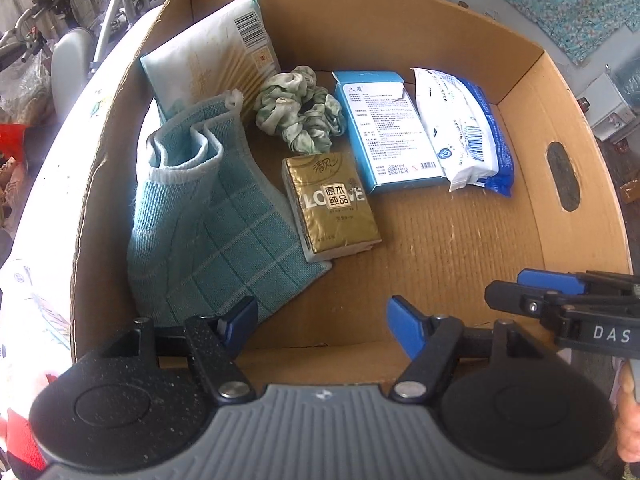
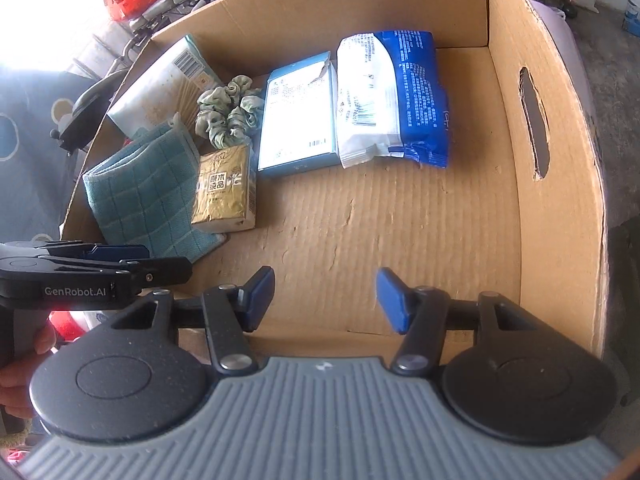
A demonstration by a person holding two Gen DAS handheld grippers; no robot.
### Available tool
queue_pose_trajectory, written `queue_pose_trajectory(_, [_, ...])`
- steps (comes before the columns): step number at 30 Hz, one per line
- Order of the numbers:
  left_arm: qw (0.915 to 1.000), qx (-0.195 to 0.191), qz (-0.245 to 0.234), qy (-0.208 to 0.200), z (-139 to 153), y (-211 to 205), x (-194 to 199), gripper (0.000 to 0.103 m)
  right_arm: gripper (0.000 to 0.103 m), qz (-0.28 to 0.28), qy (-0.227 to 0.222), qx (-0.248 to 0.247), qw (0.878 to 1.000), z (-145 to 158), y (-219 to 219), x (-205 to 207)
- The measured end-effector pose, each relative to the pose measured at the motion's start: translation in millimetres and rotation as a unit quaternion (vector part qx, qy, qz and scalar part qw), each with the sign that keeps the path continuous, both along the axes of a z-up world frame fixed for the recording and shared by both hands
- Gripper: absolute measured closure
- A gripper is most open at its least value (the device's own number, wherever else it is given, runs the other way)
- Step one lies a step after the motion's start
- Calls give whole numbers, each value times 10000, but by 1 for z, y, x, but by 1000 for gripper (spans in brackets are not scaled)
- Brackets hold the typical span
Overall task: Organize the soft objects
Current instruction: 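Lift both tools out of the box and move back over the table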
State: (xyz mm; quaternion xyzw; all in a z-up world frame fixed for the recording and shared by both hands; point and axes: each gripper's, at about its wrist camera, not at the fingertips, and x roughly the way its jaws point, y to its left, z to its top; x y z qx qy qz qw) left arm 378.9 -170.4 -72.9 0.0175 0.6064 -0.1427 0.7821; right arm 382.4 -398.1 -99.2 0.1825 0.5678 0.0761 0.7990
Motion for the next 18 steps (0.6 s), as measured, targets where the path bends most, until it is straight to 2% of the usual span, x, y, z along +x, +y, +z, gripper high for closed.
queue_pose_trajectory(4, [9999, 1, -144, 89, 1, 2, 0, 30, 47, -97, 229, 237, 9994, -7, -7, -4])
queue_pose_trajectory(9, [9998, -53, -194, 41, 3, 1, 6, 26, 45, -127, 205, 269, 9993, -7, -11, 1])
queue_pose_trajectory(12, [9990, -416, -181, -61, 8, 8, 9, 26, 44, -168, 65, 177, 9997, -2, -16, 8])
queue_pose_trajectory(14, [9970, -722, -70, -271, 19, 17, 8, 24, 41, -268, -140, 95, 9995, 7, -18, 3])
queue_pose_trajectory(18, [9889, -1273, 51, -770, 51, 34, -3, 20, 35, -476, -837, 6, 9954, 41, -20, -20])
